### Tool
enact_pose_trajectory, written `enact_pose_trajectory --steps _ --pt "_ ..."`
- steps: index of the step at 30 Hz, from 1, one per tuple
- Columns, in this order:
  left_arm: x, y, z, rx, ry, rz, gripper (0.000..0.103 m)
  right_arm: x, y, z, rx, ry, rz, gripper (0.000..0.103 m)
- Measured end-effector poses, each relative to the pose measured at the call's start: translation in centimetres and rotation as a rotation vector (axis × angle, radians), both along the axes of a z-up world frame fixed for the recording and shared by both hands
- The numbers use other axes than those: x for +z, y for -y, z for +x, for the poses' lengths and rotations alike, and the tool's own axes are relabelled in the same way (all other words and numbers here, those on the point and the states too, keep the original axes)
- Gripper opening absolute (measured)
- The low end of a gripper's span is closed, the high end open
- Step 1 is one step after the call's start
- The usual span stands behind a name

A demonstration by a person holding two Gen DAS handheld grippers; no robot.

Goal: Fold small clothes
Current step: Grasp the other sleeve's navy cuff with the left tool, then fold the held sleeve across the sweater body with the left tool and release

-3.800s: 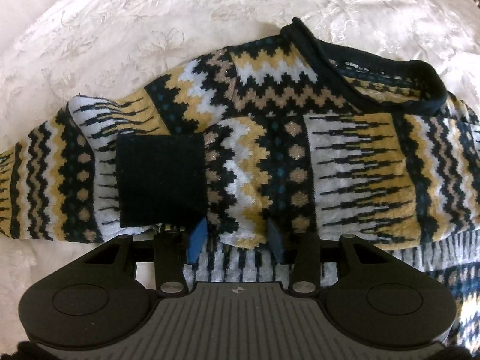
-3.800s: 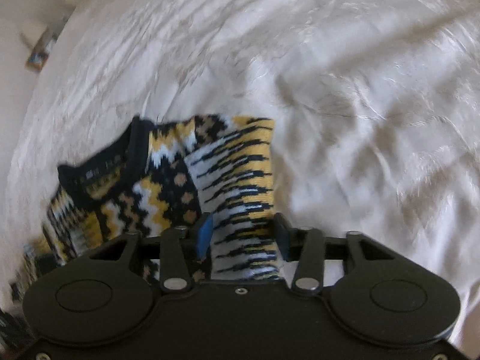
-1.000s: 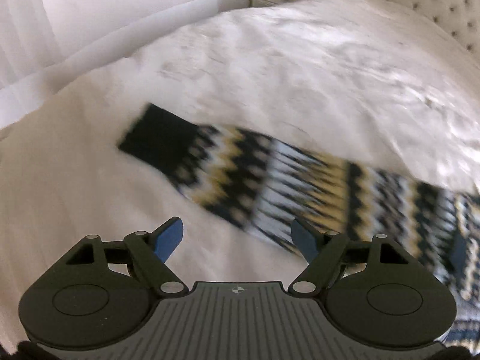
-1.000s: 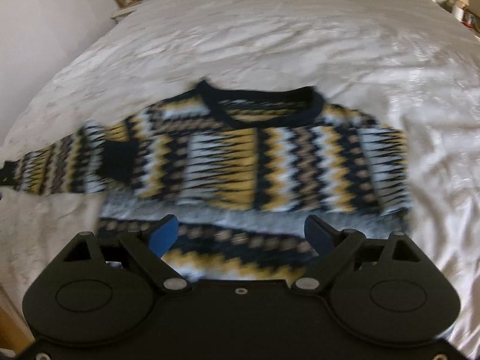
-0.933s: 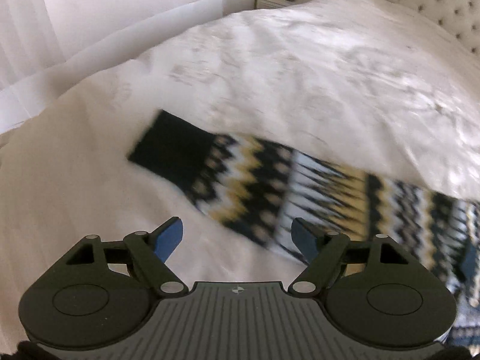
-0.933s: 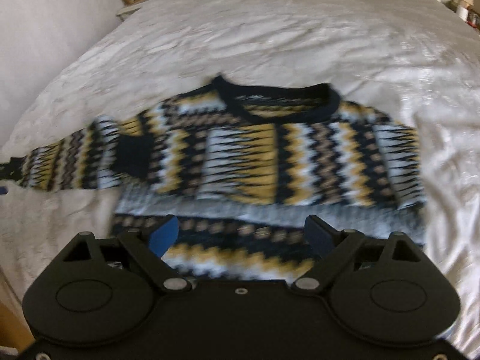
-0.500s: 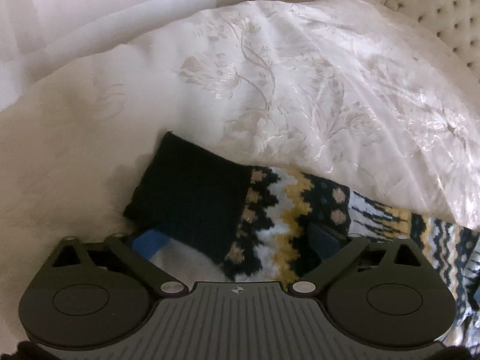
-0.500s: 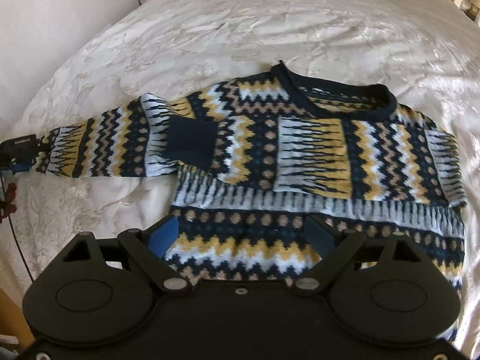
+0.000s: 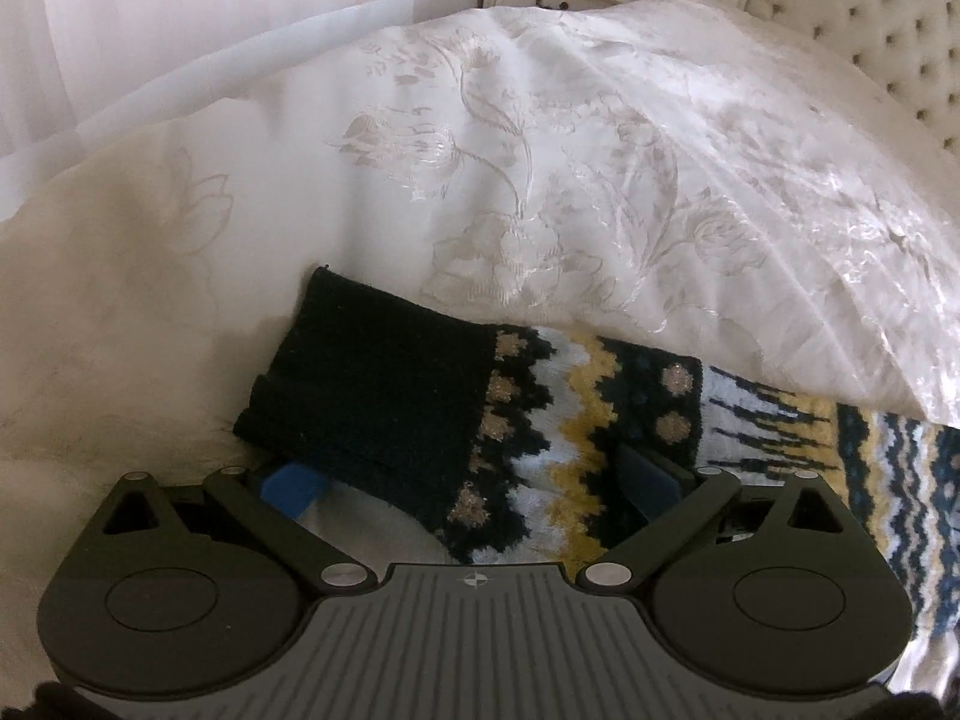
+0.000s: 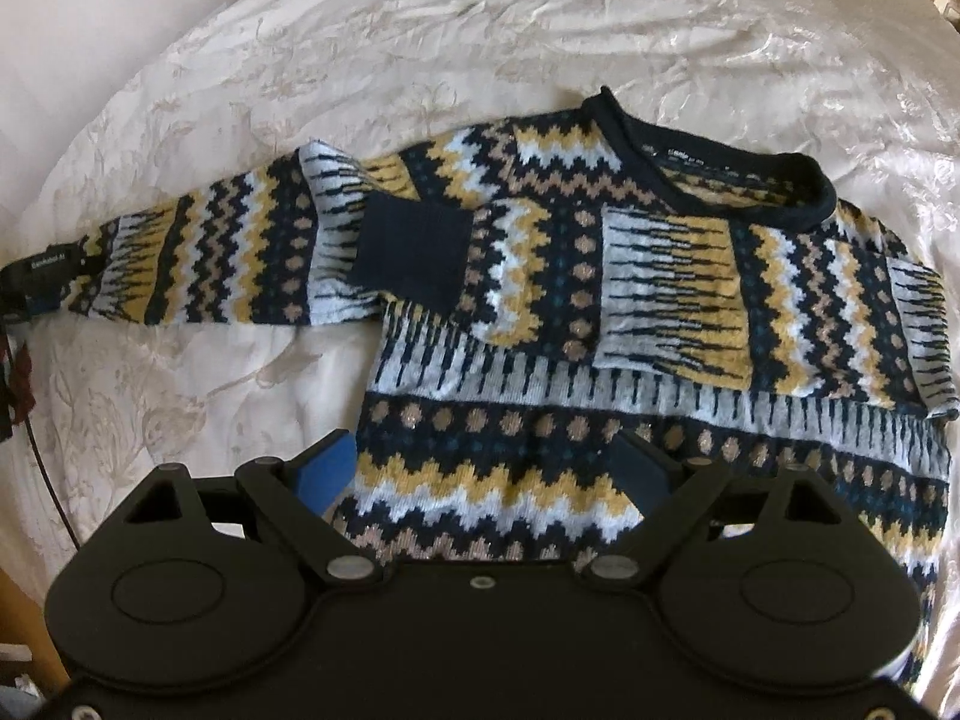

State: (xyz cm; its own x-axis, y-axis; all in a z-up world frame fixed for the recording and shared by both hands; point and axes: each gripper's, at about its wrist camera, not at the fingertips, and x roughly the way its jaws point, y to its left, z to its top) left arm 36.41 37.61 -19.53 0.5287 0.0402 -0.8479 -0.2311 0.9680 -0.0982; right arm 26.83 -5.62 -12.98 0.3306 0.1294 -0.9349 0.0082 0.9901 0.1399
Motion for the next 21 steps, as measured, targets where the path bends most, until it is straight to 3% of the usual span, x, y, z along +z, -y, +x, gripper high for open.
enact_pose_trajectory --steps 3,5,7,12,21 --pt "0.5 0.2 0.0 0.019 0.014 0.044 0.069 -0.1 0.0 0.0 0.003 -0.006 0.000 0.092" --pt "1.1 0.1 -0.4 0.039 0.034 0.054 0.024 0.1 0.0 0.0 0.005 -0.005 0.001 0.092" --pt "1.6 -0.2 -0.5 0.044 0.039 -0.005 0.010 0.2 -0.1 0.1 0.010 -0.002 0.002 0.092" --pt "5.1 1.9 -1.0 0.021 0.106 0.044 0.006 0.2 -0.1 0.1 0.027 0.004 0.015 0.092" --pt "14.7 8.8 -2.9 -0.112 0.333 0.008 0.006 0.5 1.1 -1.1 0.049 0.033 0.064 0.092"
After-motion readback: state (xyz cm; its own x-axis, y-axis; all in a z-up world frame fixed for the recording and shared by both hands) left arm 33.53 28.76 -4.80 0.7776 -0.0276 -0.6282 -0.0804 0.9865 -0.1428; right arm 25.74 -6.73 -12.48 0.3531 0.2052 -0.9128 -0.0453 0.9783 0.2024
